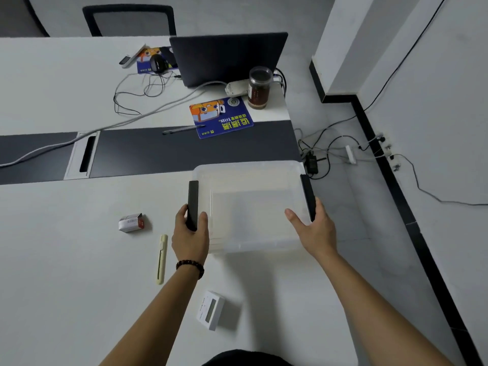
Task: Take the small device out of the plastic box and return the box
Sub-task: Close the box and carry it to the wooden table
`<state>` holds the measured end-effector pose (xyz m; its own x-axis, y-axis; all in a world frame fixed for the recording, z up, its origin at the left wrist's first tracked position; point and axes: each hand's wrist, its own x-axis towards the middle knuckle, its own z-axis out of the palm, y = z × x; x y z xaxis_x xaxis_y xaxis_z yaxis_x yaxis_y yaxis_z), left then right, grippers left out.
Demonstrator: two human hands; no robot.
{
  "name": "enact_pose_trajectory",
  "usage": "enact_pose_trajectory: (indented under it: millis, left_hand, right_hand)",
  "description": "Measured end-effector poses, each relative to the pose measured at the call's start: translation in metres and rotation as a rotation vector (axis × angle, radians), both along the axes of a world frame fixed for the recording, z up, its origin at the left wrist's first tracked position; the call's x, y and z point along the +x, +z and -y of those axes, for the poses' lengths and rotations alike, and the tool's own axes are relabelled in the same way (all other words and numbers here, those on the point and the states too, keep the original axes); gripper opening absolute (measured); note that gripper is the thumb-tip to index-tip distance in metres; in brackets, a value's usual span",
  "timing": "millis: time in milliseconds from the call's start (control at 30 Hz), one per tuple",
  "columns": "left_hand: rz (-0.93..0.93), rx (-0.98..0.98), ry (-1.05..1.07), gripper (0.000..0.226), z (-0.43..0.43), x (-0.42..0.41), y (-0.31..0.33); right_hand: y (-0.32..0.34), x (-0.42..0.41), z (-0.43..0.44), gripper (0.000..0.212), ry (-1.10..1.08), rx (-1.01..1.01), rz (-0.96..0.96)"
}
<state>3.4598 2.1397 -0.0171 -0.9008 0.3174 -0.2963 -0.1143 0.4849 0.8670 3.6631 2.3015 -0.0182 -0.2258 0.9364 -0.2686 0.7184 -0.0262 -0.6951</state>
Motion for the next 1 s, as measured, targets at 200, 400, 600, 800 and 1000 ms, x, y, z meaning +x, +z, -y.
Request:
enact_pose_trajectory:
  millis: [200,400,600,800,1000]
  left_hand:
    - [-0.11,0.206,0.037,0.051,0.05,0.02,0.053]
    - [-0.35,0.219,0.123,0.059,0.138,0.096,0.108]
    - [-0.337,0.114,0.328,0.069,0.248,0.201,0.118]
    - [-0.323,-0.035,0.694,0.071,0.379,0.294,0.139]
    - [-0.391,-0.081,1.045,0.065,0.502,0.38,0.149]
  right_hand:
    - [0.049,0.019,0.036,0.092,0.074,0.099,-0.234]
    - [0.102,0.06,0.098,0.1,0.209,0.146,-0.485]
    - [0.087,0.094,0.165,0.107,0.512,0.054,-0.493]
    - [0.092,0.078,0.273,0.106,0.916,-0.138,-0.485]
    - [0.113,0.065,0.418,0.105,1.291,-0.189,-0.504]
